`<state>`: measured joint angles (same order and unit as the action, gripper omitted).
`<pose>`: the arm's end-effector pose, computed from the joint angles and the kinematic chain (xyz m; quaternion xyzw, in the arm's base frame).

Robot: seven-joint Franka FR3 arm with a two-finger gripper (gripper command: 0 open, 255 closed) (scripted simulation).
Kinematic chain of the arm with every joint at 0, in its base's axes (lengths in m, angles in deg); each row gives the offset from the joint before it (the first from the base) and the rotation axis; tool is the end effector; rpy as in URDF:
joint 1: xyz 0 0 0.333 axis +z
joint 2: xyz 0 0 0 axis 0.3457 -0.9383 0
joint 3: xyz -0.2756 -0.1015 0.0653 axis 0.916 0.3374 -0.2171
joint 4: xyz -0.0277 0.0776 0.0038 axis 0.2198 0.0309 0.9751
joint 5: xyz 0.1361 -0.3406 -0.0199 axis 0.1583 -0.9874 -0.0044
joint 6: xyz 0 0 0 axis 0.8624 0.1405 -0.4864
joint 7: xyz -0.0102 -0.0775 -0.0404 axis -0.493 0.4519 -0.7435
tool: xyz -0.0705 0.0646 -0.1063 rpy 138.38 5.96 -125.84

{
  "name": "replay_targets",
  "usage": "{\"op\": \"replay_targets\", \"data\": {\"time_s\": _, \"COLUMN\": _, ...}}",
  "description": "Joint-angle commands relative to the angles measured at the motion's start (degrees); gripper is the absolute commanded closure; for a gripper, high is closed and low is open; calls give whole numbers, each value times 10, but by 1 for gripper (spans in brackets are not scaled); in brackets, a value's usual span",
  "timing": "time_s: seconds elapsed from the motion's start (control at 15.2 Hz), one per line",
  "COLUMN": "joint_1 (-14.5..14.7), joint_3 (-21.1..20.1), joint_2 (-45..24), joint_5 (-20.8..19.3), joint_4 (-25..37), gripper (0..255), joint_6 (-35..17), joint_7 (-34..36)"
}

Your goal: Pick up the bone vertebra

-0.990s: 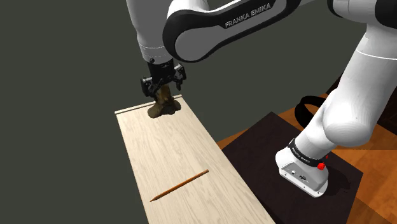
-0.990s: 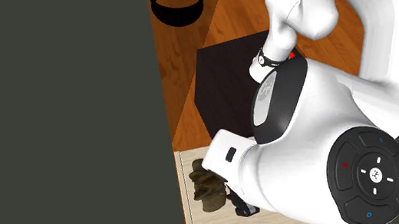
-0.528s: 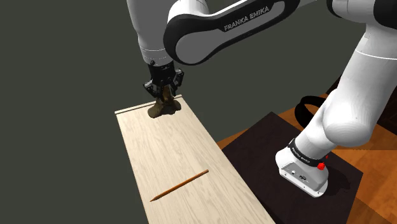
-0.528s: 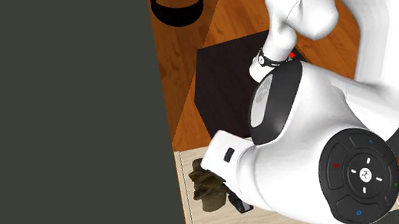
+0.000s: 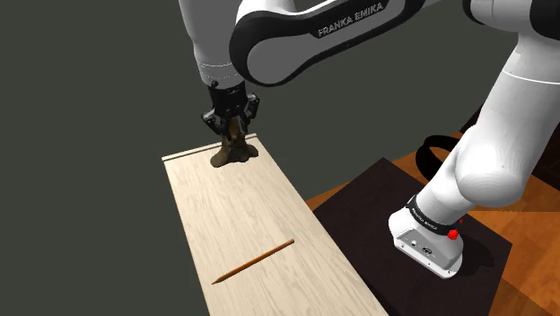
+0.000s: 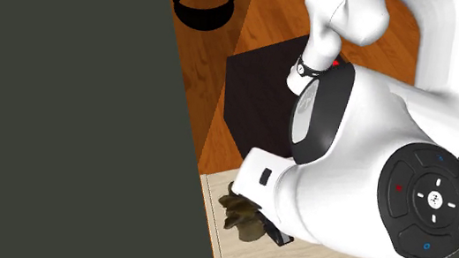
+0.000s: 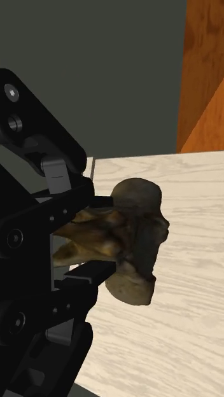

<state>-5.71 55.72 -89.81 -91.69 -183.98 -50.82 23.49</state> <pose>0.4271 0.3796 0.3844 0.9939 -0.0452 0.0403 0.0923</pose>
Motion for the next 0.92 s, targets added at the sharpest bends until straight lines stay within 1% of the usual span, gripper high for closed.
{"op": "replay_targets", "data": {"time_s": 0.0, "joint_1": -1, "joint_3": -1, "joint_2": 4, "joint_5": 4, "joint_4": 10, "gripper": 255, "joint_6": 13, "joint_7": -5}}
{"op": "replay_targets", "data": {"time_s": 0.73, "joint_1": 0, "joint_3": -5, "joint_2": 22, "joint_5": 19, "joint_4": 74, "gripper": 255, "joint_6": 89, "joint_7": -26}}
{"op": "replay_targets", "data": {"time_s": 0.86, "joint_1": 0, "joint_3": -5, "joint_2": 22, "joint_5": 19, "joint_4": 75, "gripper": 255, "joint_6": 90, "joint_7": -26}}
